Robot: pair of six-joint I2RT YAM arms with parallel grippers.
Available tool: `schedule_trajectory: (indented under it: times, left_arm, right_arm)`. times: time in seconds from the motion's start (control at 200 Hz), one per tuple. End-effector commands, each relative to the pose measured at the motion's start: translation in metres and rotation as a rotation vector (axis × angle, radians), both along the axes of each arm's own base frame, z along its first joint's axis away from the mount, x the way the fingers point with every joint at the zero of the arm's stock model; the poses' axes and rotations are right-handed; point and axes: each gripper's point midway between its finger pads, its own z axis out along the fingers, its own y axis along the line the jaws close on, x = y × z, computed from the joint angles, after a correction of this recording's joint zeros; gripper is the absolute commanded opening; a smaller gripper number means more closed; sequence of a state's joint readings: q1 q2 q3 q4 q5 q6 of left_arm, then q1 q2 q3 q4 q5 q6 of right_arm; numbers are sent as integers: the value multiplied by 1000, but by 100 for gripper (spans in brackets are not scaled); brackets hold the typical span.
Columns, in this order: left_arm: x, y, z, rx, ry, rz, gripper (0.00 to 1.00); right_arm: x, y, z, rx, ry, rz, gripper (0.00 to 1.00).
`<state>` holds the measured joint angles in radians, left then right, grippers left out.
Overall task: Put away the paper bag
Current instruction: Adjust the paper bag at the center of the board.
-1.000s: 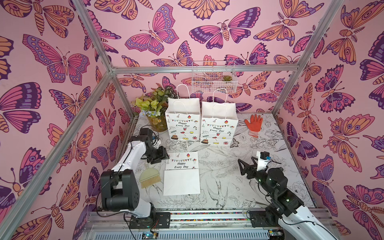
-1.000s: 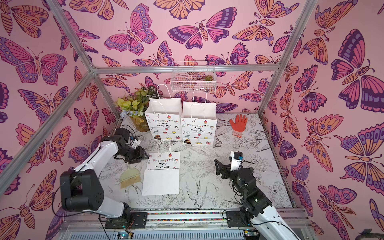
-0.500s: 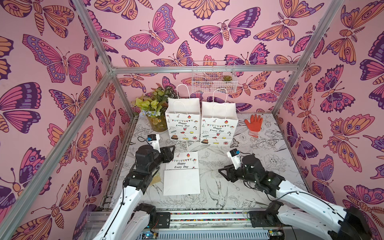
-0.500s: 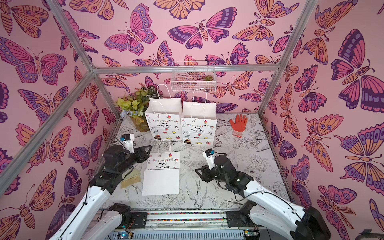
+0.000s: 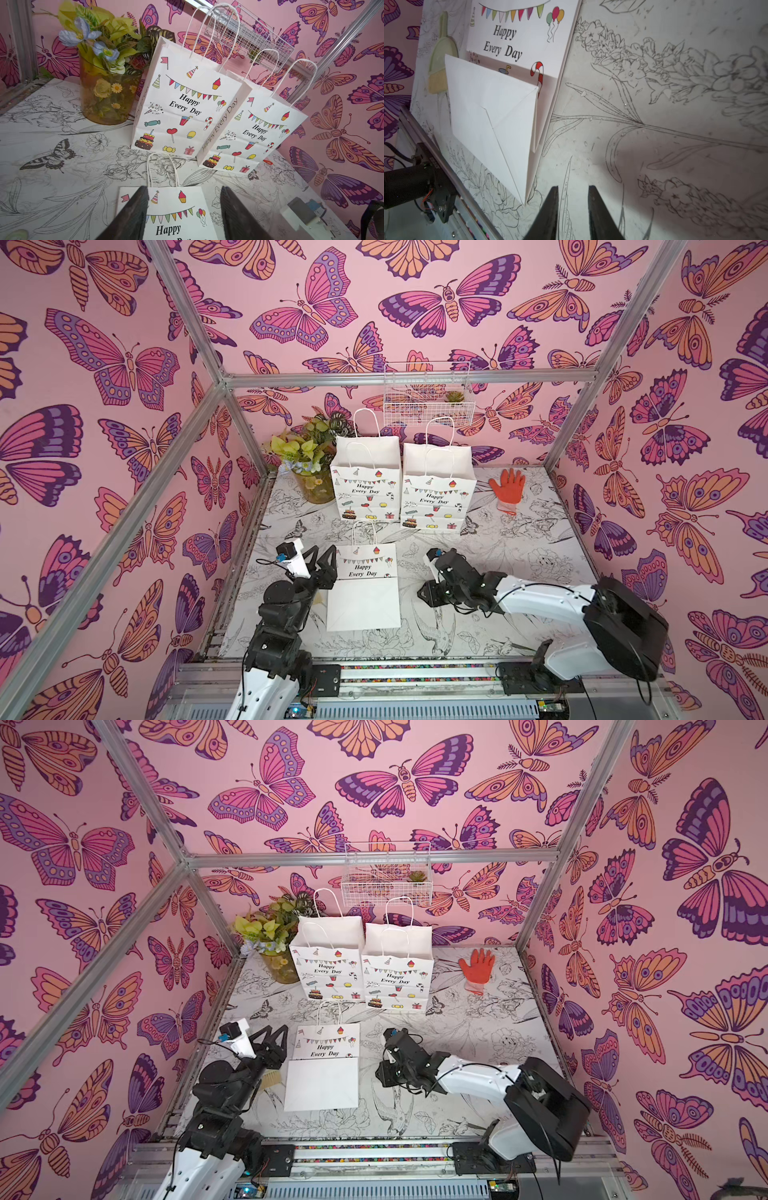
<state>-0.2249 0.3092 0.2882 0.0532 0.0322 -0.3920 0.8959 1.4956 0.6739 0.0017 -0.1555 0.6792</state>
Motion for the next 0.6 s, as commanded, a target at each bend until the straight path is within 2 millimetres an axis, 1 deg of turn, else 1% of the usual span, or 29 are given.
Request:
schedule_trajectory:
  times: [0.0, 0.01, 0.02, 0.04, 0.13, 0.195, 0.365, 0.596]
  left_arm:
    - [0, 2, 4, 32, -17, 9, 58]
    - [1, 1, 3, 31, -14, 8, 58]
    - [1, 1, 2, 30, -12, 7, 58]
    - [2, 0, 1, 25, -9, 4, 58]
    - [4, -3, -2, 9, 5, -10, 58]
    - [4, -4, -1, 1, 2, -14, 58]
    - [3, -3, 0, -6, -3, -11, 58]
    - [4, -6, -1, -20, 3, -24, 58]
  right_arm:
    - [9, 25, 5, 39, -22, -7, 27]
    - [9, 27, 7, 43, -25, -4, 27]
    - [8, 27, -1, 28, -13, -2, 27]
    - [7, 30, -5, 20, -5, 3, 27]
    - [4, 40, -13, 14, 7, 25, 26]
    - [4, 43, -15, 13, 9, 27, 25]
    - [5, 42, -25, -13, 13, 23, 23]
    - [5, 51, -30, -4, 25, 46, 22]
